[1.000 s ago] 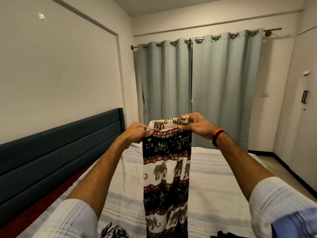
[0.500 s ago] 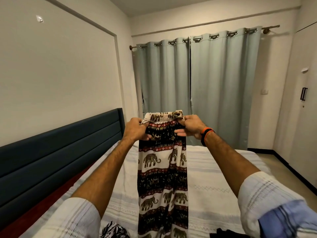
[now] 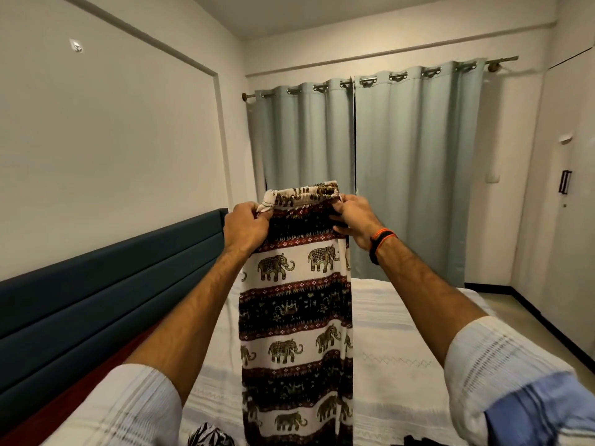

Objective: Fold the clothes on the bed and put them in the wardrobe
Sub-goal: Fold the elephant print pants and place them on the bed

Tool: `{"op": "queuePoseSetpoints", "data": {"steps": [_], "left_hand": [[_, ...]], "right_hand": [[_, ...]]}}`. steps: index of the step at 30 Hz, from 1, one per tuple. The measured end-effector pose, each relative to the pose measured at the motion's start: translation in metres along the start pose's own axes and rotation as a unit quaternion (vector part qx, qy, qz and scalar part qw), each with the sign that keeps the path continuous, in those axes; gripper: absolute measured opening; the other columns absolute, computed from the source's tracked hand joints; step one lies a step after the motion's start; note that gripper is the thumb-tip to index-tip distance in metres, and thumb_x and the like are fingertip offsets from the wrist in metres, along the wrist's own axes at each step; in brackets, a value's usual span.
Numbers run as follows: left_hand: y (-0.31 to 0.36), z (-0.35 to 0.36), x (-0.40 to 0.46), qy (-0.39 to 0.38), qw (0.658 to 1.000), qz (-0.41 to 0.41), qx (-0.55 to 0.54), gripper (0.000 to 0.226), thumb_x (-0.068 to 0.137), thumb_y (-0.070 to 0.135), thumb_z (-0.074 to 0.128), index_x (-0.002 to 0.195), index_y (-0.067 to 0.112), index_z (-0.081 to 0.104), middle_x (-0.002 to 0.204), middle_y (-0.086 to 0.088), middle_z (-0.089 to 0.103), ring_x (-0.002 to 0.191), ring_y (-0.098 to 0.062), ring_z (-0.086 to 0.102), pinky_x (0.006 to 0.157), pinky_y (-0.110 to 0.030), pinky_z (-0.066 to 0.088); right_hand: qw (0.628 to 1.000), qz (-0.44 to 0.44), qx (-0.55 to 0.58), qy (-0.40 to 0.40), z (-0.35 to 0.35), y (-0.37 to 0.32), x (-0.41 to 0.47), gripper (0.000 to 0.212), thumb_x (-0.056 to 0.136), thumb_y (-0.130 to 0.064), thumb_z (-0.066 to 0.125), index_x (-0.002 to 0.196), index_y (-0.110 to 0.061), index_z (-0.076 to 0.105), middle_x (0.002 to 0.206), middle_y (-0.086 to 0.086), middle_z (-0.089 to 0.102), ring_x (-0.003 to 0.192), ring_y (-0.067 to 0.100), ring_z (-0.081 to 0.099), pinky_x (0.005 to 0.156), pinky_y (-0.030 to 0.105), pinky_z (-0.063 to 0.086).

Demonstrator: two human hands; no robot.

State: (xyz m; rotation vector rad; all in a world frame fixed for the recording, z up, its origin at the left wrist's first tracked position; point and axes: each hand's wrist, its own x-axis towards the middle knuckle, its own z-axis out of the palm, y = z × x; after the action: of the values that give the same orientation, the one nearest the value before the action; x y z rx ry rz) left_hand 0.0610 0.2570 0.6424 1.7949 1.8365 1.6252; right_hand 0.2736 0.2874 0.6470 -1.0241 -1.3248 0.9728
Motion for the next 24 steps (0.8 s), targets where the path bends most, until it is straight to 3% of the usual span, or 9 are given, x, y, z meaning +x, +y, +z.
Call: {"op": "queuePoseSetpoints", "data": {"steps": [4,7,13,19,24], "left_hand": [[-0.005,0.005,-0.005,-0.035,0.999,-0.037,-0.01,0.024,0.091,0.038,0.065,0.098,0.016,0.071,0.091,-0.003,0.071,0.085,-0.018,0.068,0.08,-0.038,0.059],[0.002,0.006,-0.006,-0.013,1.0,-0.027,-0.006,0.024,0.093,0.039,0.063,0.098,0.017,0.07,0.09,-0.001,0.07,0.084,-0.016,0.066,0.078,-0.035,0.058],[-0.006,0.011,-0.015,-0.065,0.996,-0.062,-0.002,0.018,0.092,0.036,0.065,0.094,0.018,0.069,0.093,-0.005,0.071,0.085,-0.02,0.07,0.078,-0.041,0.061],[-0.009,0.012,-0.027,-0.08,0.994,-0.079,-0.013,0.023,0.093,0.033,0.063,0.101,0.013,0.069,0.096,-0.006,0.072,0.081,-0.021,0.072,0.077,-0.041,0.061],[-0.01,0.015,-0.044,-0.092,0.991,-0.094,-0.035,0.024,0.095,0.029,0.061,0.107,0.009,0.067,0.1,-0.007,0.07,0.077,-0.02,0.073,0.074,-0.038,0.062]], "right_hand": [[0.999,0.035,-0.025,-0.005,-0.01,0.005,-0.006,0.014,0.101,-0.015,0.048,0.104,-0.015,0.062,0.105,0.002,0.067,0.09,0.015,0.062,0.072,0.028,0.052],[1.0,0.012,-0.016,0.009,-0.014,0.001,-0.004,0.018,0.101,-0.015,0.049,0.112,-0.01,0.063,0.105,0.002,0.068,0.086,0.012,0.063,0.068,0.024,0.053],[0.999,0.039,-0.026,-0.004,-0.019,0.013,-0.015,0.014,0.1,-0.015,0.052,0.093,-0.016,0.064,0.098,0.003,0.067,0.071,0.01,0.06,0.064,0.024,0.051],[0.996,0.058,-0.056,-0.031,-0.026,0.023,-0.02,0.017,0.099,-0.017,0.054,0.11,-0.008,0.064,0.112,0.009,0.068,0.071,0.011,0.062,0.064,0.024,0.054],[0.994,0.071,-0.065,-0.051,-0.034,0.029,-0.028,0.016,0.1,-0.018,0.053,0.108,-0.01,0.064,0.108,0.008,0.07,0.07,0.012,0.064,0.06,0.022,0.055]]}}
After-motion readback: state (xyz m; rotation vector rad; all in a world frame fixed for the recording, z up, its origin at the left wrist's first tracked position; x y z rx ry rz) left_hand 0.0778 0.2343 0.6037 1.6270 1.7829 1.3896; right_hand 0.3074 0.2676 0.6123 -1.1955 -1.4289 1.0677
